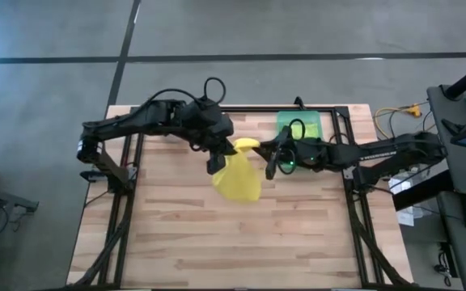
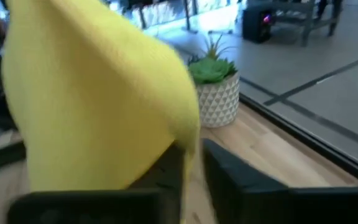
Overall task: Fold microfiber towels
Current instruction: Fold the yellow towel
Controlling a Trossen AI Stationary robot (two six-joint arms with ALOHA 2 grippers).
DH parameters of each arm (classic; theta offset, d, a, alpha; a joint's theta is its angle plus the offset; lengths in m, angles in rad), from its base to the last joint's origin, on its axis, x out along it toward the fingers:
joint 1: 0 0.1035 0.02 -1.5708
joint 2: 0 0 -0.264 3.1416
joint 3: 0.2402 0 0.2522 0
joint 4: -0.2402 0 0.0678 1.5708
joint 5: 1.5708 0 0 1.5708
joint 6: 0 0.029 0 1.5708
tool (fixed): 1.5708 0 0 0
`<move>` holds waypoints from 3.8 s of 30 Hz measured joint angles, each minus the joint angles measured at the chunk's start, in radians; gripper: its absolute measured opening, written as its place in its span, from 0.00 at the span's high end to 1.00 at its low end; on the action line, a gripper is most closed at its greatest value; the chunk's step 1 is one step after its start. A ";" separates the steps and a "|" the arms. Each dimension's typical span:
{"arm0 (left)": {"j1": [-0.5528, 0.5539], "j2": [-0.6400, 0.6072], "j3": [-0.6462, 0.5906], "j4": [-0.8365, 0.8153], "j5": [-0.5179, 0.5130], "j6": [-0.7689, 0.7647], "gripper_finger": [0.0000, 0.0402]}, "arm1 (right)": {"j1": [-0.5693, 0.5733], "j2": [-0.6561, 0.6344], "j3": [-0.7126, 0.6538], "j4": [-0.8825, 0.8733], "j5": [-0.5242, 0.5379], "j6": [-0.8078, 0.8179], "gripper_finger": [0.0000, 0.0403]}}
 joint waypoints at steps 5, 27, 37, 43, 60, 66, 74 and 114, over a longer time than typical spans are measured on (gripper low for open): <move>0.015 -0.023 0.000 -0.010 -0.001 0.029 1.00 | 0.008 -0.047 0.091 -0.222 -0.045 -0.036 0.97; 0.016 -0.028 -0.001 -0.064 -0.019 0.054 0.96 | 0.027 -0.060 0.442 -0.790 -0.055 -0.094 0.98; 0.015 -0.058 -0.001 -0.053 -0.066 0.062 1.00 | 0.036 -0.055 0.411 -0.787 -0.100 0.073 0.96; 0.015 -0.104 0.002 0.000 -0.066 0.061 1.00 | 0.036 -0.056 0.325 -0.631 -0.127 0.126 0.79; 0.015 -0.269 0.008 0.115 0.340 0.106 1.00 | 0.036 -0.021 0.171 -0.147 -0.184 0.017 0.28; 0.015 -0.287 0.008 0.290 0.406 0.078 1.00 | 0.038 0.085 0.229 -0.094 -0.302 0.000 0.27; 0.015 -0.280 0.007 0.361 0.502 0.024 1.00 | 0.037 0.202 0.379 -0.067 -0.373 -0.042 0.27; 0.015 -0.111 -0.001 0.385 0.326 0.091 0.93 | 0.046 -0.279 0.583 -0.934 -0.286 -0.090 0.98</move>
